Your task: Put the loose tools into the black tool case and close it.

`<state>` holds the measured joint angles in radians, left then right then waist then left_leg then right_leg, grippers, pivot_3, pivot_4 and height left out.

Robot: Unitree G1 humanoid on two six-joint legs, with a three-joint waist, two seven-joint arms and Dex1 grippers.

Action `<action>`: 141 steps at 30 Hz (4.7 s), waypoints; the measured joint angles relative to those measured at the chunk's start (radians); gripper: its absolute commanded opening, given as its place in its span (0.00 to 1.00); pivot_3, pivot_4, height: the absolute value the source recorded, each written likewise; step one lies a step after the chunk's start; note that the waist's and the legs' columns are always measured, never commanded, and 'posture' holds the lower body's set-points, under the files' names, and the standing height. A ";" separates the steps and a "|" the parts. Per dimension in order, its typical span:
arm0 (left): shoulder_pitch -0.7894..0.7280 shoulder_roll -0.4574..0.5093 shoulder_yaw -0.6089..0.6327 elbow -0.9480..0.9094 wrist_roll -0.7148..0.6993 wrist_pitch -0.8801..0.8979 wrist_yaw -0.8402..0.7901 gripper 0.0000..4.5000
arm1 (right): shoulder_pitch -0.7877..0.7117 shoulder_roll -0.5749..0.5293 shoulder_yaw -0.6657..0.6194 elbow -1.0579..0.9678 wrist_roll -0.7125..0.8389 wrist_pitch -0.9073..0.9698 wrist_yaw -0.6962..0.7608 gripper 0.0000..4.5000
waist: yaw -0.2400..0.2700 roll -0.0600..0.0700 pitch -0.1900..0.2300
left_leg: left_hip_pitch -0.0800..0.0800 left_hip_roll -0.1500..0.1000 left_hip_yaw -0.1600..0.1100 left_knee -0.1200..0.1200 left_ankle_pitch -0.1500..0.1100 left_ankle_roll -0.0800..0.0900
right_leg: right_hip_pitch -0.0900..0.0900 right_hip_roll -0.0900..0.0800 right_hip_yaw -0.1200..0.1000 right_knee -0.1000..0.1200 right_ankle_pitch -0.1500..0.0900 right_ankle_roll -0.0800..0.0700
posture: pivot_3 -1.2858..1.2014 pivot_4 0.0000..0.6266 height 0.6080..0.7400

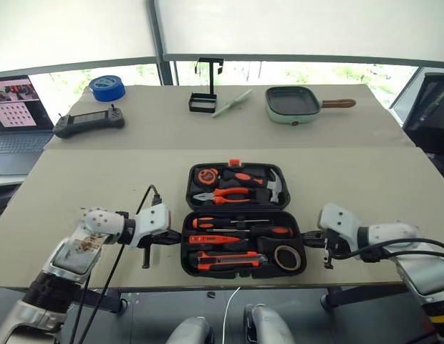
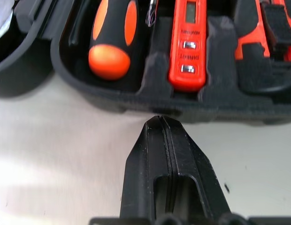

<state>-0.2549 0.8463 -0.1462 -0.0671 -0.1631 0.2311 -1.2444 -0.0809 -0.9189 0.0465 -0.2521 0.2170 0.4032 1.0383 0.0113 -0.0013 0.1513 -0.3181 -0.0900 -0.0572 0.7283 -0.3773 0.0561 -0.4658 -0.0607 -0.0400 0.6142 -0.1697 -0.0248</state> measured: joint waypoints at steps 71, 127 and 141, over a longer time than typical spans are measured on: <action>-0.253 -0.437 0.209 0.138 -0.146 0.254 0.597 0.01 | -0.582 0.527 -0.204 0.420 0.125 0.300 -0.617 0.04 | -0.027 0.000 0.000 | -0.004 -0.004 0.001 0.002 0.003 -0.004 | -0.008 -0.002 0.000 0.013 0.001 -0.001 | 0.52 0.24 1.00; -0.530 -0.291 -0.040 0.713 0.124 -0.384 0.221 0.03 | 0.234 0.031 0.100 -0.172 -0.002 -0.312 -0.051 0.00 | -0.001 -0.009 0.002 | 0.011 -0.001 0.003 -0.010 0.002 -0.003 | 0.007 0.001 0.000 -0.004 0.000 -0.001 | 0.52 0.24 1.00; -0.388 -0.192 -0.078 0.467 0.040 -0.360 -0.137 0.03 | -0.104 0.201 0.077 0.151 -0.134 -0.258 -0.233 0.00 | 0.005 -0.009 0.002 | 0.000 0.000 0.001 -0.003 0.002 -0.003 | -0.003 0.001 -0.001 0.000 0.002 -0.003 | 0.52 0.24 1.00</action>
<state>-0.6432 0.6541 -0.2241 0.4004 -0.1231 -0.1287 -1.3814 -0.1848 -0.7175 0.1232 -0.1013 0.0835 0.1448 0.8058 0.0166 -0.0107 0.1537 -0.3181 -0.0902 -0.0564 0.7249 -0.3750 0.0533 -0.4689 -0.0599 -0.0408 0.6144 -0.1678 -0.0279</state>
